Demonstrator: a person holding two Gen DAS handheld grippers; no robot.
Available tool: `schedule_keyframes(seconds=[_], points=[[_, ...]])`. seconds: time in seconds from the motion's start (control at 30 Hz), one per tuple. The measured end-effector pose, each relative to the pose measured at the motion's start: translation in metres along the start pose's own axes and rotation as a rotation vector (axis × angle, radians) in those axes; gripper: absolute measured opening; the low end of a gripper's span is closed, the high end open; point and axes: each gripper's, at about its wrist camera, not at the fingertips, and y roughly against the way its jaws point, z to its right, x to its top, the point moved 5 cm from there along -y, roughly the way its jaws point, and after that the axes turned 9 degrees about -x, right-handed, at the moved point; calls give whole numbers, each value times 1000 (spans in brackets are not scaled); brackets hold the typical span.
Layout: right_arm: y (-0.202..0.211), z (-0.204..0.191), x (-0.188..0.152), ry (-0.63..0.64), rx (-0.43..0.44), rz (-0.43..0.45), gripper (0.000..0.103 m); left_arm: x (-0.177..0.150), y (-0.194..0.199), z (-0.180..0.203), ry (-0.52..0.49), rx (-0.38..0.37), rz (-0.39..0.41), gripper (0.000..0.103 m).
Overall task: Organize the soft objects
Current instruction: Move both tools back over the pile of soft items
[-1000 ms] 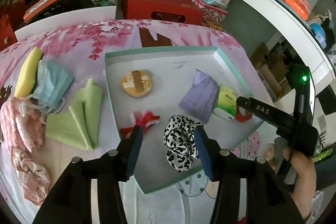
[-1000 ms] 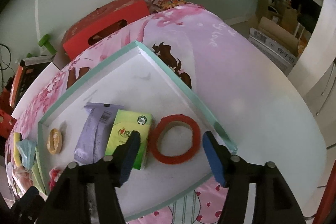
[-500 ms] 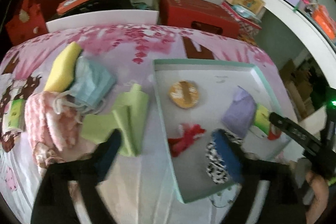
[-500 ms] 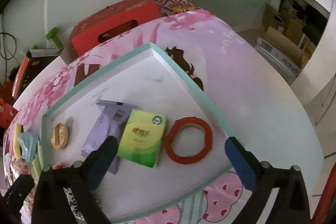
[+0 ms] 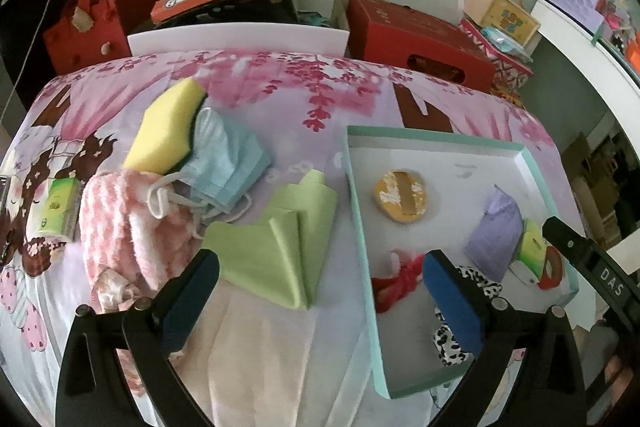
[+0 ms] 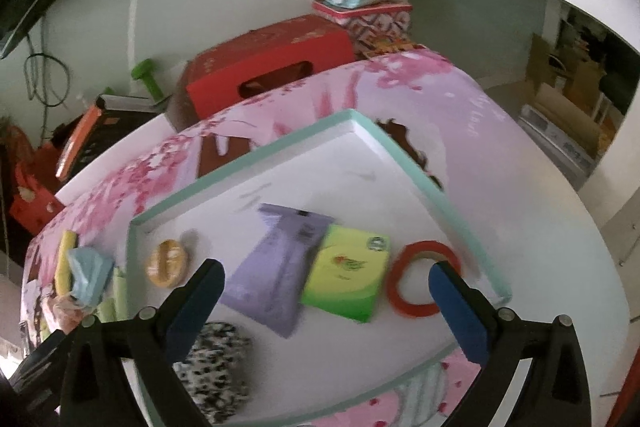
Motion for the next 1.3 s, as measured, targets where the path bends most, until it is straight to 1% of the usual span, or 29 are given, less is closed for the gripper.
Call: schedule_keyframes(seconds=[0.17,0.33,0.4,0.5,0.57,0.63,0.8,0.9,1.07,1.17,1.3], points=[[3,-26,-5,31,62,5,103,4,6,-11,9,5,9,101],[10,-50,-8,40,128,21,103,14,24,-37,55,17,59,101],[13,-62,-10,59,147,25,103,17,31,-51,74,32,73,101],[16,-79,-15,88,186,13,103,19,42,-75,100,76,89,101],[19,-92,-18,113,205,10,103,19,50,-95,128,107,95,101],[23,-103,-20,136,218,17,103,18,56,-110,157,119,94,101],[30,-132,-28,180,285,18,103,12,69,-148,260,121,92,101],[33,-149,-34,218,305,13,103,7,73,-164,308,129,92,101],[37,-180,-46,300,349,17,103,1,75,-179,370,115,80,101],[38,-197,-57,360,367,12,103,-2,73,-180,375,111,69,101],[35,-209,-73,428,371,-5,103,-8,66,-177,370,116,40,101]])
